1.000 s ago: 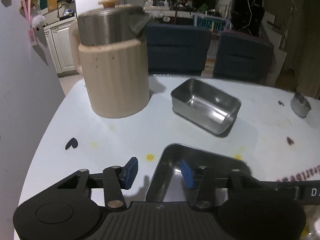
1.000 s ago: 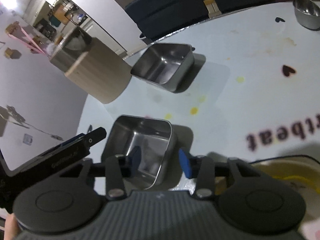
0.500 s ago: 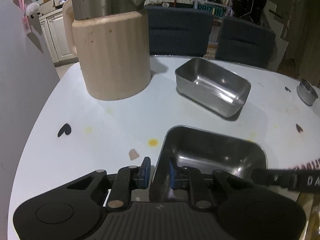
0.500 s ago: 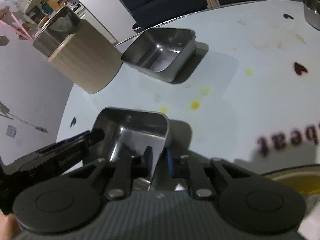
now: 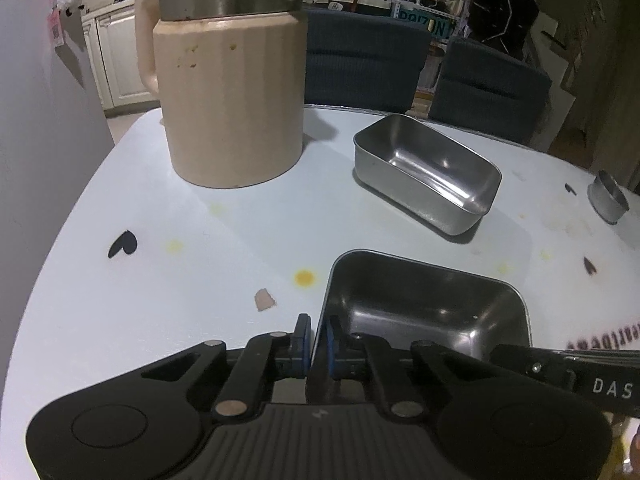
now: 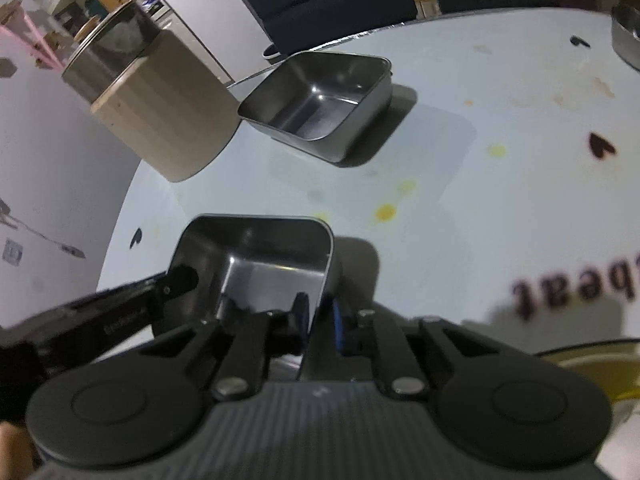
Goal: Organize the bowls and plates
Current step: 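Lift the steel tray with both grippers and carry it across the table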
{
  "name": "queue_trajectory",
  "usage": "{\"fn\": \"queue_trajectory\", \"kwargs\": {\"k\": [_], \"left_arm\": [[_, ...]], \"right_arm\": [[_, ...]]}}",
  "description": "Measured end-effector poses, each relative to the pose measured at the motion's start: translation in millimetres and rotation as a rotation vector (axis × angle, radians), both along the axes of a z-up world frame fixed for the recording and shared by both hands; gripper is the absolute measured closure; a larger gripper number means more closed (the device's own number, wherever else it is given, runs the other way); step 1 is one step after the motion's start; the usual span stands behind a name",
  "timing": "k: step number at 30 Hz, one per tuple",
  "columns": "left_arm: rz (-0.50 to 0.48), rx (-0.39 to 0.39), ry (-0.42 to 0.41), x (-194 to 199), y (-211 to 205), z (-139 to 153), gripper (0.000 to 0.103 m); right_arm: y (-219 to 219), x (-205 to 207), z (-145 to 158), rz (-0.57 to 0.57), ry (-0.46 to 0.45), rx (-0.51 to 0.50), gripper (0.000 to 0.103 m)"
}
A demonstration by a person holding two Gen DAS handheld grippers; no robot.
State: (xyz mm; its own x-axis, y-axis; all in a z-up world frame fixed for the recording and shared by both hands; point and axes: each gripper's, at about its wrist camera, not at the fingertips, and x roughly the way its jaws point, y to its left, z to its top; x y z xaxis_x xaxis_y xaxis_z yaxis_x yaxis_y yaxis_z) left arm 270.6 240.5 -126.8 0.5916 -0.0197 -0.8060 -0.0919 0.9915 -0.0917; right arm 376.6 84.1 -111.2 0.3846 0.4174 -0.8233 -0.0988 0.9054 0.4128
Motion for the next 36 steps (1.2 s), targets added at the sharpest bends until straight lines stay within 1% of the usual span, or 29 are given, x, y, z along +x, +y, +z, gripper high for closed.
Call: {"fn": "queue_trajectory", "kwargs": {"k": [2, 3, 5, 6, 8, 10, 12, 16, 20, 24, 28, 36], "left_arm": [[0.013, -0.049, 0.003, -1, 5, -1, 0.097], [0.024, -0.085, 0.006, -2, 8, -2, 0.097], [0.032, -0.117, 0.021, -3, 11, -4, 0.097], [0.027, -0.113, 0.032, -4, 9, -5, 0.099], [0.019, -0.101, 0.033, -5, 6, -6, 0.099], [0.034, -0.123, 0.011, -7, 6, -2, 0.100], [0.035, -0.141, -0.024, -10, 6, 7, 0.100], [0.026, -0.140, -0.075, -19, -5, 30, 0.100], [0.017, -0.167, -0.095, -31, -25, 52, 0.100], [-0.009, -0.184, -0.114, -47, -52, 72, 0.098], [-0.024, -0.196, -0.150, -63, -78, 90, 0.098], [-0.075, -0.217, -0.189, -91, -134, 115, 0.097]], "right_arm": [[-2, 0, 0, -0.004, -0.007, 0.003, 0.089], [-3, 0, 0, -0.006, -0.010, 0.003, 0.089], [-4, 1, 2, -0.005, -0.024, -0.002, 0.090], [-6, 2, 3, 0.000, -0.032, -0.001, 0.090], [-7, 3, 6, 0.008, -0.041, 0.006, 0.091], [-6, 2, 9, 0.016, -0.054, -0.007, 0.092], [-7, 0, 11, 0.022, -0.067, -0.022, 0.093], [-14, -4, 21, 0.031, -0.101, -0.020, 0.094], [-31, -14, 48, 0.049, -0.169, -0.033, 0.095], [-58, -23, 74, 0.045, -0.212, -0.034, 0.096], [-88, -40, 99, 0.050, -0.247, -0.039, 0.096], [-137, -83, 130, 0.075, -0.308, -0.101, 0.096]]}}
